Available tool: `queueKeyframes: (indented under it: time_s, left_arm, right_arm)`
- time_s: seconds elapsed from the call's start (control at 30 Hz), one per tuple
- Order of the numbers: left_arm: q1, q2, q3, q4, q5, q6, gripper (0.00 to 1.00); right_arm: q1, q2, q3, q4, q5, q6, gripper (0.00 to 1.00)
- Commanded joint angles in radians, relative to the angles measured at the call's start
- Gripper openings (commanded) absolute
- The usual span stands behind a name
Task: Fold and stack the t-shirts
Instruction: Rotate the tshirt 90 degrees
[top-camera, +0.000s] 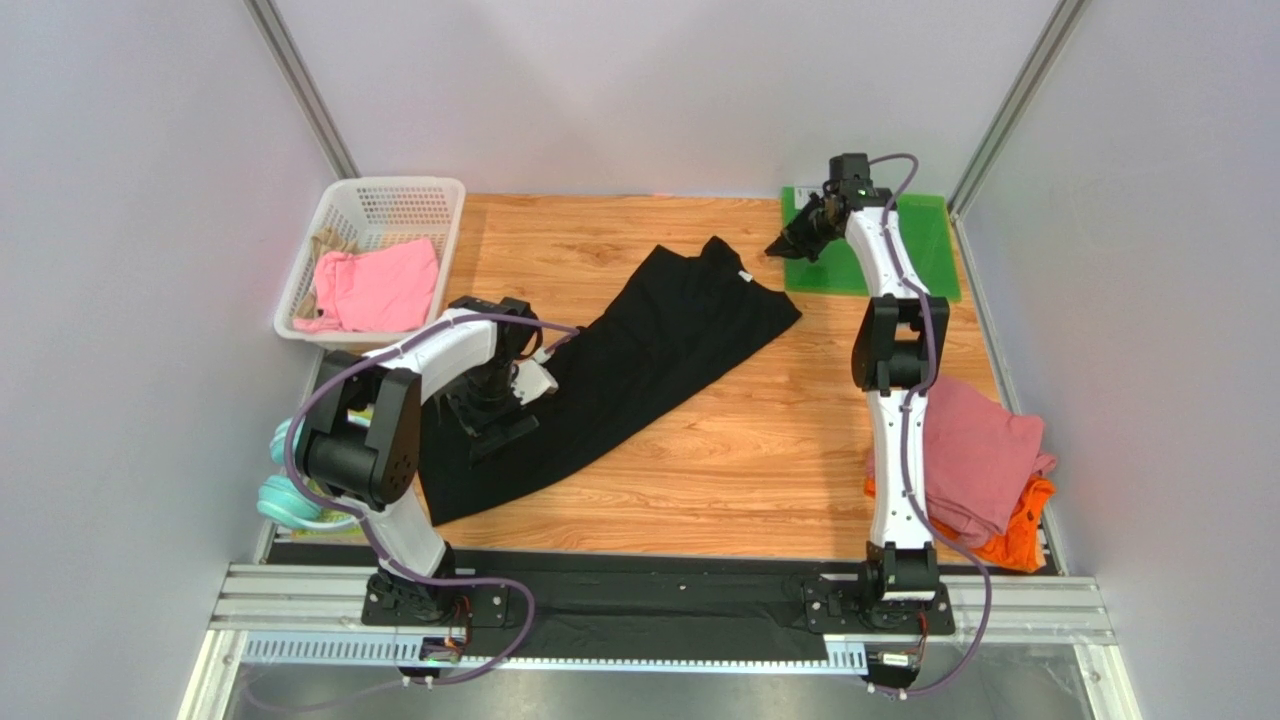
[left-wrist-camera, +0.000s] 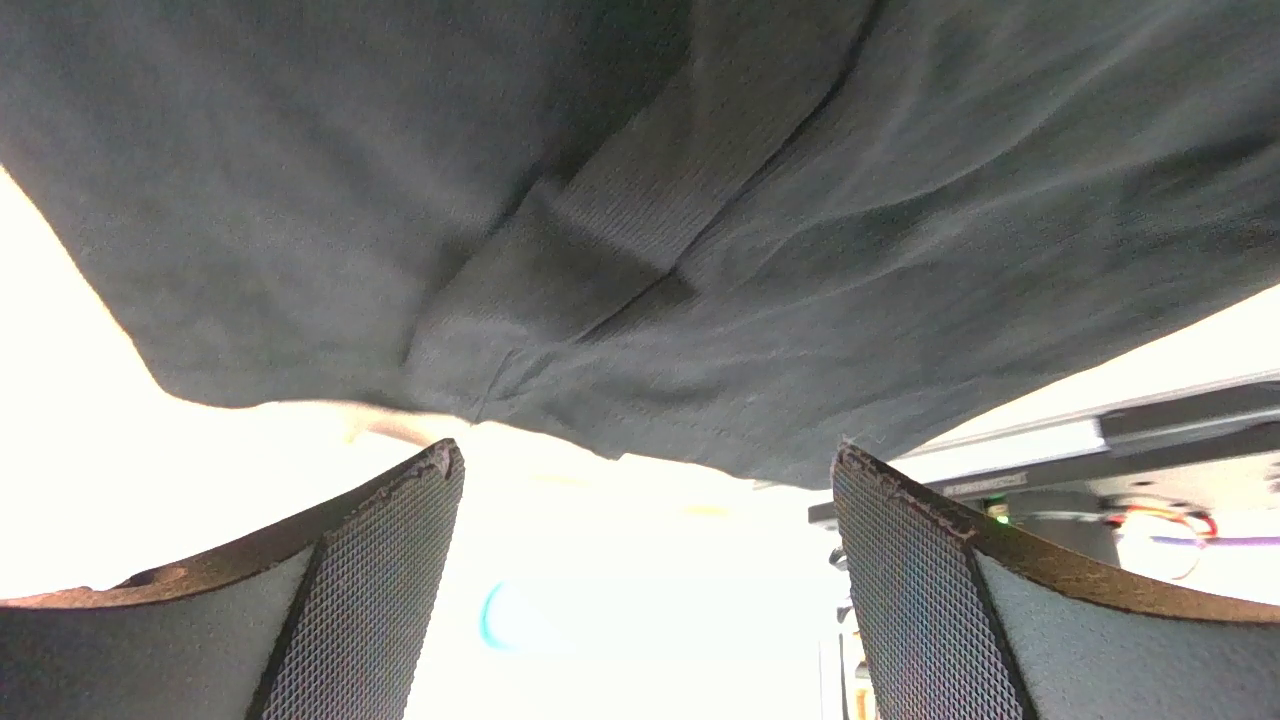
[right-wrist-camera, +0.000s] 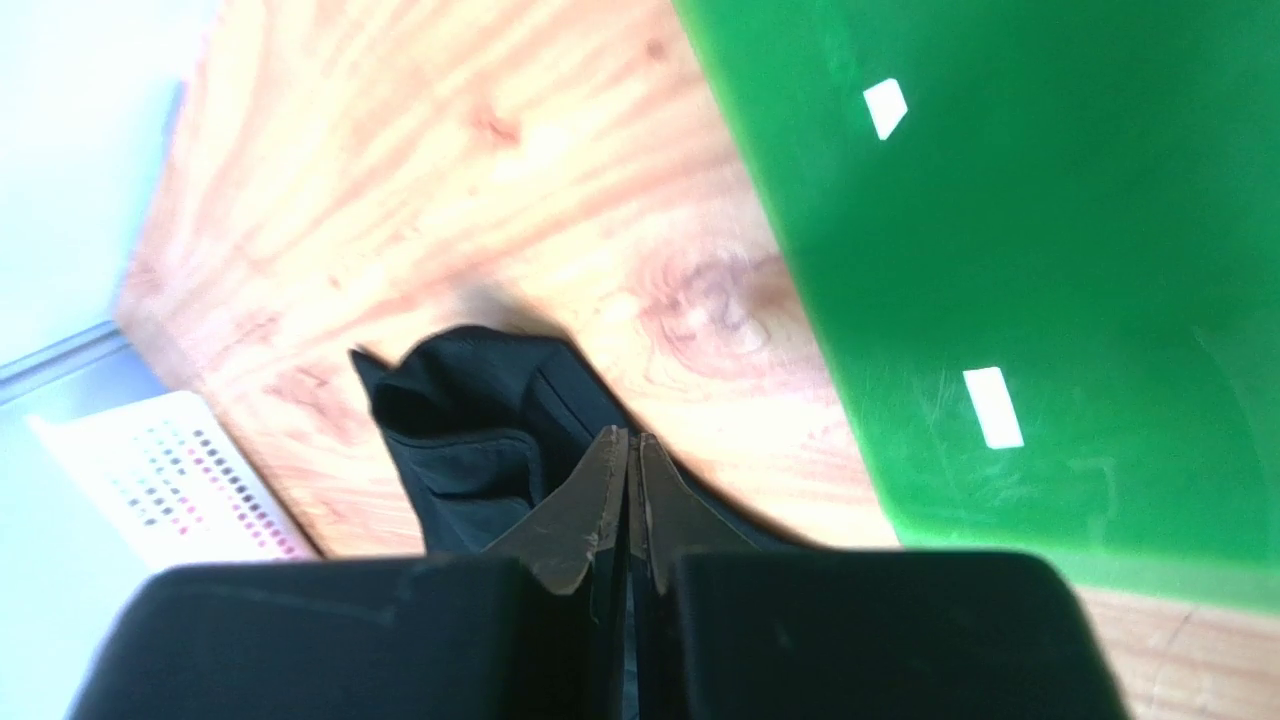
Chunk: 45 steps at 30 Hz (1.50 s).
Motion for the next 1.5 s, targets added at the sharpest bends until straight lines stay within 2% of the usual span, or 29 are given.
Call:
queueKeyframes:
  time_s: [0.0, 0.13, 0.2, 0.3, 0.33, 0.43, 0.57, 0.7, 0.9, 1.27, 1.47]
  left_arm:
    - [-0.020, 0.003, 0.025, 0.011, -0.102, -0.002, 0.97]
    - [-0.037, 0.041, 0.017, 0.015, -0.093, -0.023, 0.97]
    - [-0.039, 0.051, -0.004, 0.027, -0.086, -0.026, 0.97]
    - [-0.039, 0.071, -0.014, 0.050, -0.077, -0.025, 0.97]
    - [-0.039, 0.083, -0.012, 0.053, -0.071, -0.028, 0.97]
    - [-0.039, 0.089, -0.010, 0.068, -0.059, -0.026, 0.97]
    - [-0.039, 0.100, -0.014, 0.080, -0.050, -0.025, 0.97]
    - [-0.039, 0.101, -0.009, 0.082, -0.037, -0.023, 0.97]
    - [-0.040, 0.081, 0.008, 0.068, -0.027, -0.013, 0.96]
    - [-0.062, 0.066, 0.046, 0.027, 0.006, -0.002, 0.96]
    - [-0.118, 0.061, 0.062, -0.007, 0.072, 0.014, 0.96]
  right_arm:
    - [0.011, -0.051, 0.017, 0.073, -0.078, 0.000, 0.05]
    - [0.009, -0.088, 0.018, 0.046, -0.104, -0.029, 0.05]
    - [0.023, -0.153, -0.001, 0.006, -0.100, -0.095, 0.05]
    - [0.068, -0.313, -0.148, -0.068, -0.041, -0.172, 0.06]
    - [0.080, -0.413, -0.286, -0.057, -0.002, -0.182, 0.07]
    - [0.140, -0.535, -0.449, -0.088, 0.089, -0.216, 0.09]
    - [0.247, -0.563, -0.563, -0.171, 0.207, -0.270, 0.08]
    - [0.307, -0.537, -0.658, -0.172, 0.275, -0.278, 0.06]
    - [0.332, -0.427, -0.619, -0.181, 0.282, -0.270, 0.00]
    - [0.321, -0.241, -0.436, -0.257, 0.368, -0.262, 0.00]
    - [0.247, -0.123, -0.295, -0.293, 0.296, -0.244, 0.00]
